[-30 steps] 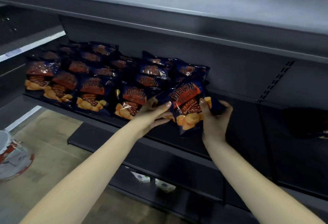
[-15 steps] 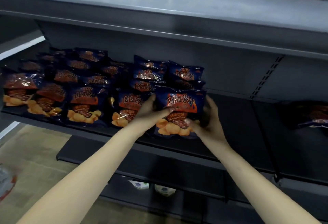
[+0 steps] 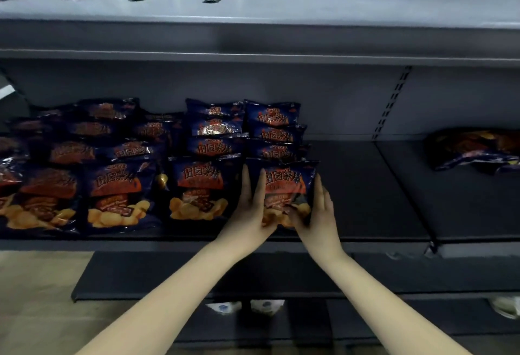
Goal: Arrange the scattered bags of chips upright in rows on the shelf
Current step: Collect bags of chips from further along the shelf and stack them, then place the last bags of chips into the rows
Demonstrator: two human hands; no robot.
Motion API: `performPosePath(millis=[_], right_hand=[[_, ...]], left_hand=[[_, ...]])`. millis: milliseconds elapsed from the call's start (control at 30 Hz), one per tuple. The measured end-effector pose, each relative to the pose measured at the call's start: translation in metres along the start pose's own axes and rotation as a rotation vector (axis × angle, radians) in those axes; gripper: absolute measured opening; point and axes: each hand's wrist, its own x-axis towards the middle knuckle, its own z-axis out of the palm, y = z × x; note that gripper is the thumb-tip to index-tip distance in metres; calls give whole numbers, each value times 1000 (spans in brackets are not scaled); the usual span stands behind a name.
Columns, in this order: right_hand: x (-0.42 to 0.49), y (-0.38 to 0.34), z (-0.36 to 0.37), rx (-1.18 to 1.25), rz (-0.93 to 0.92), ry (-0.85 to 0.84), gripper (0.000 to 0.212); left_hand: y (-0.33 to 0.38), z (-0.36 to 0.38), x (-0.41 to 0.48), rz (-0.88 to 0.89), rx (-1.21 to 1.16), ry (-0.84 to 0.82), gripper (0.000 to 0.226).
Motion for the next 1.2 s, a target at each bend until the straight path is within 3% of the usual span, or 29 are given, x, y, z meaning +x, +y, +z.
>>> performPosePath(millis=[200, 467, 833, 1033, 1200], right_hand=[[-3, 0, 12, -185, 10, 32, 82], [-3, 5, 19, -381, 32, 5, 81], [0, 3, 9, -342, 46, -106, 87], [-4, 13, -19, -380, -41, -83, 84], [6, 35, -58, -359, 3, -13, 80]], left_hand=[[-7, 3, -2, 109, 243, 28, 108], [-10, 6, -2, 54, 210, -30, 111], [1, 1, -2, -29, 277, -58, 109], [24, -2, 9, 95, 397, 42, 97], [62, 17, 33, 182, 367, 24, 91]])
